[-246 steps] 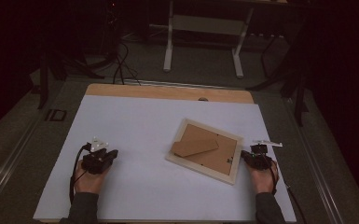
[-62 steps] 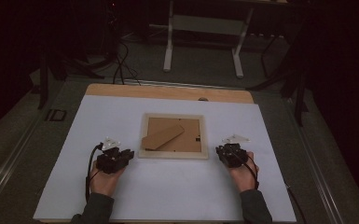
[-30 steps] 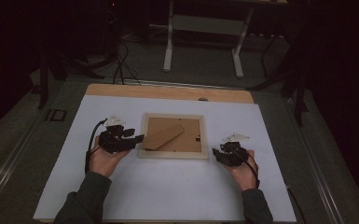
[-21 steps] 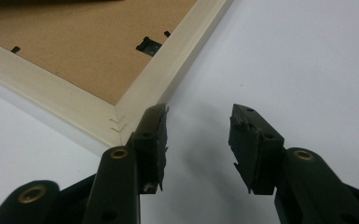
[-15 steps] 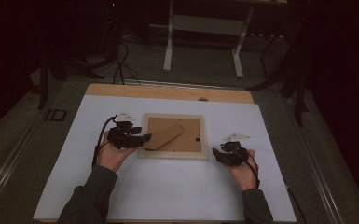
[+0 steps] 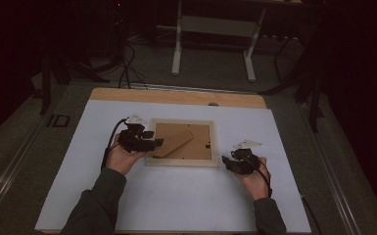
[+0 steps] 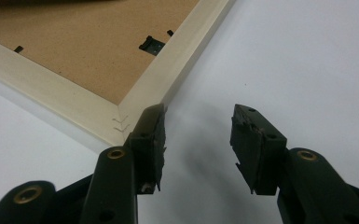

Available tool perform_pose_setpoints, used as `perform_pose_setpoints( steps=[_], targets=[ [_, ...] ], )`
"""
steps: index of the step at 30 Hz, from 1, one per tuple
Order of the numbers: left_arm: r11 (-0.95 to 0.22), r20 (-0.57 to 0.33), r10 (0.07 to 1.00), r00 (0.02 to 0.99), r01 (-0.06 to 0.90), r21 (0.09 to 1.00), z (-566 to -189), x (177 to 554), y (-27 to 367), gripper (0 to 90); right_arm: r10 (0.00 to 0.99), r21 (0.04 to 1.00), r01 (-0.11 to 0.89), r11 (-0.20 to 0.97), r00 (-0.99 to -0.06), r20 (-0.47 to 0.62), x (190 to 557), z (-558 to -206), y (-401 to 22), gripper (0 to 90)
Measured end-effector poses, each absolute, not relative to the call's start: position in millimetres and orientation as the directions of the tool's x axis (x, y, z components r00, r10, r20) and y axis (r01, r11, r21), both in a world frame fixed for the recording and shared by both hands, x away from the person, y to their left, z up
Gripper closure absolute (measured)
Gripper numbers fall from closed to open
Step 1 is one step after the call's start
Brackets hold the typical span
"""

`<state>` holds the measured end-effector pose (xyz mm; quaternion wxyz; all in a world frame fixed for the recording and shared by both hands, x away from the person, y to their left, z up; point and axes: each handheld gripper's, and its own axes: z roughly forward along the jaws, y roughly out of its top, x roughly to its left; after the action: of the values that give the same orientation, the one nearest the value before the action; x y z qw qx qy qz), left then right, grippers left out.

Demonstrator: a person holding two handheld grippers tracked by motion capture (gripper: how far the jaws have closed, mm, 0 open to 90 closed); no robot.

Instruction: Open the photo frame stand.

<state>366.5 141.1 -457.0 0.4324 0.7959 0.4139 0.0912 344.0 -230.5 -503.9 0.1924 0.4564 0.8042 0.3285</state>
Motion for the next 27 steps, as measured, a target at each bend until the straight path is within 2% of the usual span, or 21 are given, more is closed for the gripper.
perform_pose_setpoints(
  steps=[6, 27],
  targets=[
    [-0.309, -0.201, 0.727, 0.657, 0.574, 0.759, -459.5, 372.3, 135.6, 47.8, 0.861, 0.706, 0.607, 0.366, -0.508, -0.009, 344.2, -503.4, -231.4, 53.8],
    [-0.353, -0.222, 0.716, 0.662, 0.618, 0.703, -475.7, 392.0, 122.6, 45.9, 0.858, 0.700, 0.609, 0.372, -0.514, -0.008, 344.7, -505.5, -230.4, 53.3]
  ],
)
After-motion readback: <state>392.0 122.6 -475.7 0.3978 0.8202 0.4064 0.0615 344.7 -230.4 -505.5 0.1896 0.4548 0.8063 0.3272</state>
